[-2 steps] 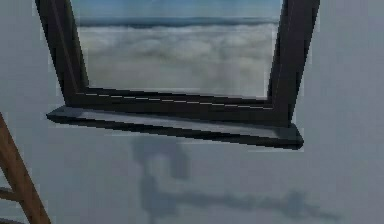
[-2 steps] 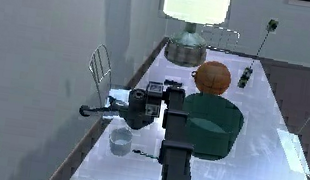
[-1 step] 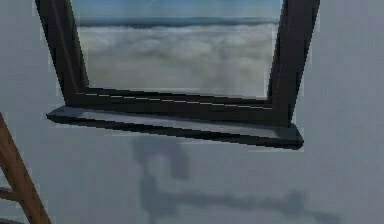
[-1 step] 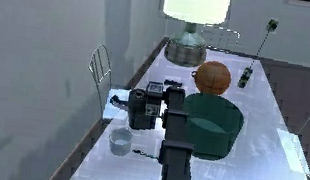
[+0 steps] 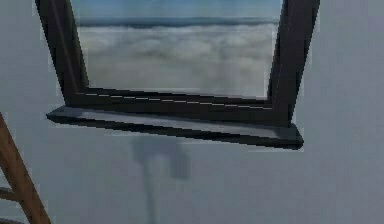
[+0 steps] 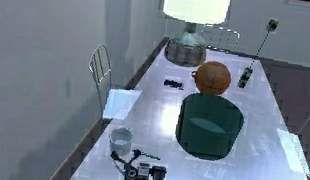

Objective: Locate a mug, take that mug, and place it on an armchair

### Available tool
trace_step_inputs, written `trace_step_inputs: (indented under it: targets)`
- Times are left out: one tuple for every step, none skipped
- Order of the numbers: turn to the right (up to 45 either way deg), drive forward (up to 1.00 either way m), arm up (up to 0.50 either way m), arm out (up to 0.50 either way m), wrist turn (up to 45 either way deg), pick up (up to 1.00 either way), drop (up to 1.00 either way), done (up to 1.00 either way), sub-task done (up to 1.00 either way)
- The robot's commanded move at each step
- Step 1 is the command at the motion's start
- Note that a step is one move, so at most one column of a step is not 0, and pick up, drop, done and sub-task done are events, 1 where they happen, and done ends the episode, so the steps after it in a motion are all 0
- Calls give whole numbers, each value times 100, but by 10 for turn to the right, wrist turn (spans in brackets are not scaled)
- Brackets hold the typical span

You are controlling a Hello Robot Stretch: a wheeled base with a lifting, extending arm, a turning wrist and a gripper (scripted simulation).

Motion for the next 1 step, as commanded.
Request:
trace_step_inputs:
  targets:
    - [0,0,0,0,0,100,0,0,0]
